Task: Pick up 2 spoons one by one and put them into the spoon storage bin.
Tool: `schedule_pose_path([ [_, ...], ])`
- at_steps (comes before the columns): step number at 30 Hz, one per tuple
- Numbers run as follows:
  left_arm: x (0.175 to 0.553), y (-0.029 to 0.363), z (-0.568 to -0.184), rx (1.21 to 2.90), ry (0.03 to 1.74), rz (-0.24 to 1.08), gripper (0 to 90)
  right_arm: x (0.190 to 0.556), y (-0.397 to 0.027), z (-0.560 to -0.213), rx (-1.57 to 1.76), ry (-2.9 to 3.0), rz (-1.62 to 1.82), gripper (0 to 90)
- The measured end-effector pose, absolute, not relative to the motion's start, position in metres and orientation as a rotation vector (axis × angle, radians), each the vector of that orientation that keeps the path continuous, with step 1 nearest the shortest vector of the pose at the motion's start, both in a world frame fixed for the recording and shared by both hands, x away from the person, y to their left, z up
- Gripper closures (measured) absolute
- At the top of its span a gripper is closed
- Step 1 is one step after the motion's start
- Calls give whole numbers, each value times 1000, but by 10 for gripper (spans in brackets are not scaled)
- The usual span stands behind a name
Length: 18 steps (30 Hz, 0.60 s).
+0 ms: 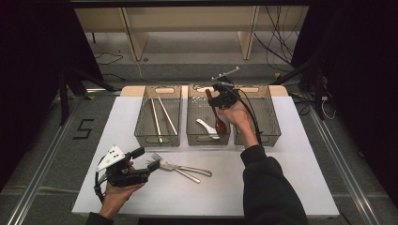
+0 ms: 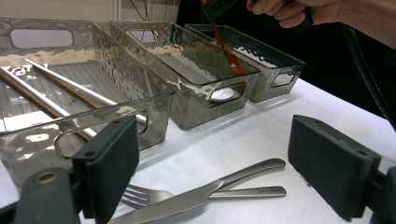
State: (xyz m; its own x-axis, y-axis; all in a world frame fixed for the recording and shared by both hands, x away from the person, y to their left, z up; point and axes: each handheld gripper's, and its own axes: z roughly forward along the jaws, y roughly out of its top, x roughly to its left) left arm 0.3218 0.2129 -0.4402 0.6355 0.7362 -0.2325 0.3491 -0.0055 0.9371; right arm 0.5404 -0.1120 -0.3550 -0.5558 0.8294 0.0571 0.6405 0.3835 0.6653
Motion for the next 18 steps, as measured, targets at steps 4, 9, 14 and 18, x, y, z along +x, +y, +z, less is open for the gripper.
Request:
schedule_pose_path([
  [4,322,213,-440,1608,918,386,162,542,-109,-359,1304,2380,909,615],
  [9,322,213,-440,1607,920,385,162,544,-112,-358,1338,2372,929,510],
  [14,322,213,-440,1606,920,386,162,541,-115,-352,1320,2355,955,424],
  [18,322,213,-440,1610,919,386,162,538,-117,-350,1328,2357,966,348],
])
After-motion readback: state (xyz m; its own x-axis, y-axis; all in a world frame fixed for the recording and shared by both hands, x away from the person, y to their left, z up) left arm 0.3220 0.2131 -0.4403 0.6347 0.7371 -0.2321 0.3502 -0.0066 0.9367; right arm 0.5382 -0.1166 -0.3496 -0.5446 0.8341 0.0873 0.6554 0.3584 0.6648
